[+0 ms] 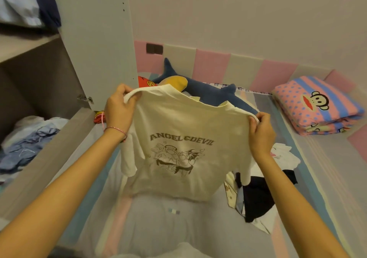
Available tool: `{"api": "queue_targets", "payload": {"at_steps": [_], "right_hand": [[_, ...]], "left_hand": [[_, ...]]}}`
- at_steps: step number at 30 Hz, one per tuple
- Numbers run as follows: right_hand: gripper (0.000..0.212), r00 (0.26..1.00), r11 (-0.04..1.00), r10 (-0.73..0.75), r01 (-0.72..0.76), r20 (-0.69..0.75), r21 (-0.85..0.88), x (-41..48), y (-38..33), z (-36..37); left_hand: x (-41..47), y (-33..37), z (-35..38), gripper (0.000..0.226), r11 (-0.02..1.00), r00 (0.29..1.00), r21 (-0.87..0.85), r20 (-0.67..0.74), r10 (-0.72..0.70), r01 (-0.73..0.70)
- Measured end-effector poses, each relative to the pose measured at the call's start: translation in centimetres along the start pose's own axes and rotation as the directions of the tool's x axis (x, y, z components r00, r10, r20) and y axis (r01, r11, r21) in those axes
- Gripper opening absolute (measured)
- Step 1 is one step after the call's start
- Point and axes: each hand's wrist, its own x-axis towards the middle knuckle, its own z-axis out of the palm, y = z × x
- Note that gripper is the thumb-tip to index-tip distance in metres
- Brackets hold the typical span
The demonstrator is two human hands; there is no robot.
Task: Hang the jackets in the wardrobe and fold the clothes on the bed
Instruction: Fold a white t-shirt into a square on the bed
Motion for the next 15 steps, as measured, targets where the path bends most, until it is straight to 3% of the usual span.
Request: {"api": "queue_targets", "payload": {"at_steps": [2,4,5,6,8,10,11,13,15], "right_hand": [[0.033,0.992,0.995,-0.008,0.020,0.124,-0.095,-0.3,0.8,0.6],[0.044,0.910,0.990,0.016,0.044,0.414,-0.135,-1.9,2.7,1.2],[0.047,0.803,0.983,0.049,0.066,0.594,-0.169,-3.1,3.9,1.4],[0.050,0.646,0.969,0.104,0.104,0.756,-0.223,-4.5,5.1,1.5],[0.053,0.301,0.915,0.265,0.221,0.916,-0.337,-7.7,7.5,1.6],[0.056,0.010,0.839,0.476,0.297,0.880,-0.457,-10.6,10.0,1.7],[0.059,-0.080,0.785,0.575,0.337,0.814,-0.521,-11.6,11.0,1.6],[0.064,-0.153,0.677,0.711,0.411,0.687,-0.610,-13.1,12.9,1.2],[0.062,-0.123,0.629,0.758,0.398,0.640,-0.668,-13.2,14.1,1.2]], "left_hand": [[-0.4,-1.8,0.5,0.022,0.998,0.987,0.053,0.150,-0.048,0.040],[-1.5,-4.3,0.8,0.025,0.984,0.911,0.173,0.398,-0.113,0.047],[-2.4,-5.5,0.9,0.023,0.969,0.820,0.249,0.553,-0.148,0.007],[-3.6,-6.7,0.8,0.021,0.946,0.679,0.319,0.706,-0.203,-0.048],[-6.2,-9.6,0.4,0.014,0.901,0.318,0.407,0.882,-0.347,-0.146],[-8.5,-12.6,-0.2,0.023,0.860,0.007,0.485,0.871,-0.491,-0.160],[-9.3,-13.8,-0.6,0.031,0.843,-0.100,0.519,0.839,-0.534,-0.143],[-10.3,-15.3,-1.4,0.040,0.820,-0.221,0.562,0.790,-0.572,-0.112],[-10.5,-16.1,-1.6,0.035,0.804,-0.247,0.591,0.771,-0.587,-0.065]]}}
